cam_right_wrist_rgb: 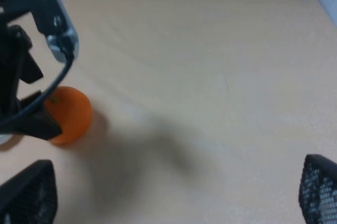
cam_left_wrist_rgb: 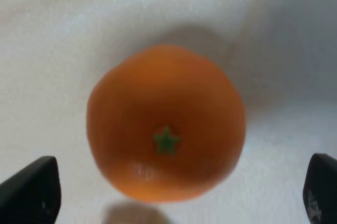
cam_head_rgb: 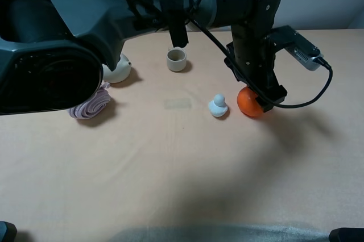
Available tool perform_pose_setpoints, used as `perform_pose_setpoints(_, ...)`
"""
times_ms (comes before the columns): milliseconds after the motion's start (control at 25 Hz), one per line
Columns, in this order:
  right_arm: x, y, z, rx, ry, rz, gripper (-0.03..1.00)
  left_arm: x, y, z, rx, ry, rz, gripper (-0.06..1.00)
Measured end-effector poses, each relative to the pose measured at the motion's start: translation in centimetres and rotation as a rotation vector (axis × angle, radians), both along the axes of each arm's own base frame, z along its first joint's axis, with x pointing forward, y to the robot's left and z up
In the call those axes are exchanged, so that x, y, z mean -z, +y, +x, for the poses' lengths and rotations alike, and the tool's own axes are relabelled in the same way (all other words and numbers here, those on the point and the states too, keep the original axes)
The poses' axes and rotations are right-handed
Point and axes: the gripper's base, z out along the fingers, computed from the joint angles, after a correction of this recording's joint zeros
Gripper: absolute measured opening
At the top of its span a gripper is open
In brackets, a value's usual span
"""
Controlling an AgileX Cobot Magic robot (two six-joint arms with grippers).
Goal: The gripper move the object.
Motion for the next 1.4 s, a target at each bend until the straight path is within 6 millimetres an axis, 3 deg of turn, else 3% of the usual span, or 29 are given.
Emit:
perform_pose_setpoints(320,0.0,0.0,0.0,0.0,0.0,0.0,0.69,-3.7,0.5,-0.3,-0.002,0.041,0.06,0.91)
perform_pose_setpoints(600,0.0,0.0,0.0,0.0,0.0,0.0,0.69,-5.5,0.5,-0.1,-0.022,-0.001,0.027,0.91)
perform_pose_setpoints(880,0.0,0.0,0.0,0.0,0.0,0.0,0.69,-9.1,1.1,-0.5,-0.049,-0.037,-0.03,0.91)
perform_pose_setpoints(1240,0.0,0.0,0.0,0.0,0.0,0.0,0.69,-15.1,2.8,-1.5,-0.07,-0.118,-0.102,0.91)
perform_pose_setpoints(1400,0.0,0.0,0.0,0.0,0.0,0.0,0.69,-16.2,4.7,-2.6,-0.085,-0.11,-0.061,0.91)
